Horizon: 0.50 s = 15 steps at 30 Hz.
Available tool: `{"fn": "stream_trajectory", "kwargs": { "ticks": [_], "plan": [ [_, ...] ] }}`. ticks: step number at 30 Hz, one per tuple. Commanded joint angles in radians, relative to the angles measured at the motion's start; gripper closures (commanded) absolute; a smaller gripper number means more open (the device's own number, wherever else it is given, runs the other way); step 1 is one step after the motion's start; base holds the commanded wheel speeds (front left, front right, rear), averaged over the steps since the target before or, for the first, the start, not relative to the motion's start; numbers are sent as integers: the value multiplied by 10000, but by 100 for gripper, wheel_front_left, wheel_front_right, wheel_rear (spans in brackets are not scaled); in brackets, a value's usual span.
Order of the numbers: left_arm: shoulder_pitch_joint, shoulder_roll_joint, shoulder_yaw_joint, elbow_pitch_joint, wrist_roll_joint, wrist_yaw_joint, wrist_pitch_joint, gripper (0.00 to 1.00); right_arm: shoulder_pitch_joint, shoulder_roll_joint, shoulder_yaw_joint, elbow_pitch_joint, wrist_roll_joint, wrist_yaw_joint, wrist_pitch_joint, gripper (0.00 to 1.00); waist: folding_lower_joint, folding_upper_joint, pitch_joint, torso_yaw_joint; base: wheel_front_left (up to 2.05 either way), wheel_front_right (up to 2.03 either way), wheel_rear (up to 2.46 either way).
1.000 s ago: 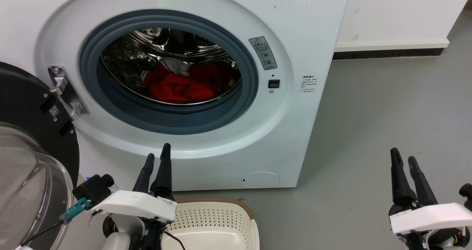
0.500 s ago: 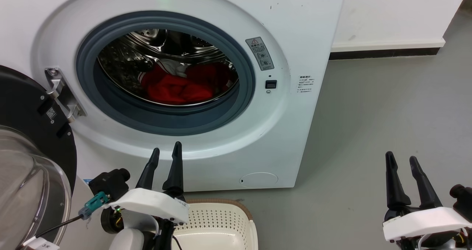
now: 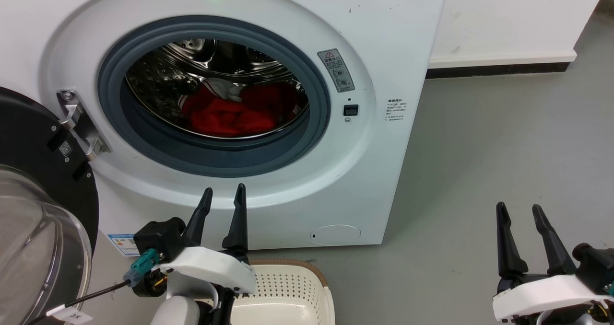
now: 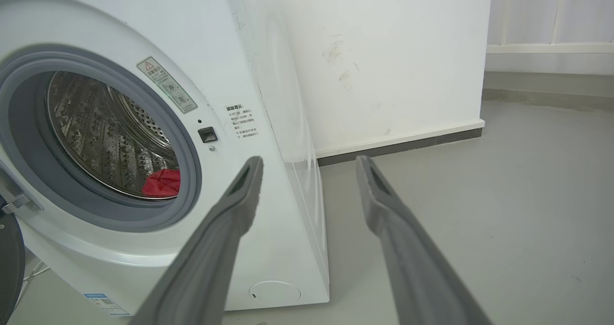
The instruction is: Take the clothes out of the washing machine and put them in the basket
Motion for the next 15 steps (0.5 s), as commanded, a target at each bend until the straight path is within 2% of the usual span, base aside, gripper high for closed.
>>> {"fn": "stream_trajectory", "kwargs": {
  "ticks": [1,15],
  "plan": [
    [-225,27,-68,-96,293,53,-90,0,-30,-28,-5,-38,-297,1,-103,0,0,0,-2,6,0,0,0],
    [-225,26,-359,25,1700,207,-398,0,61,-27,-24,-13,-1736,0,-420,0,0,0,2,7,0,0,0]
  ]
}}
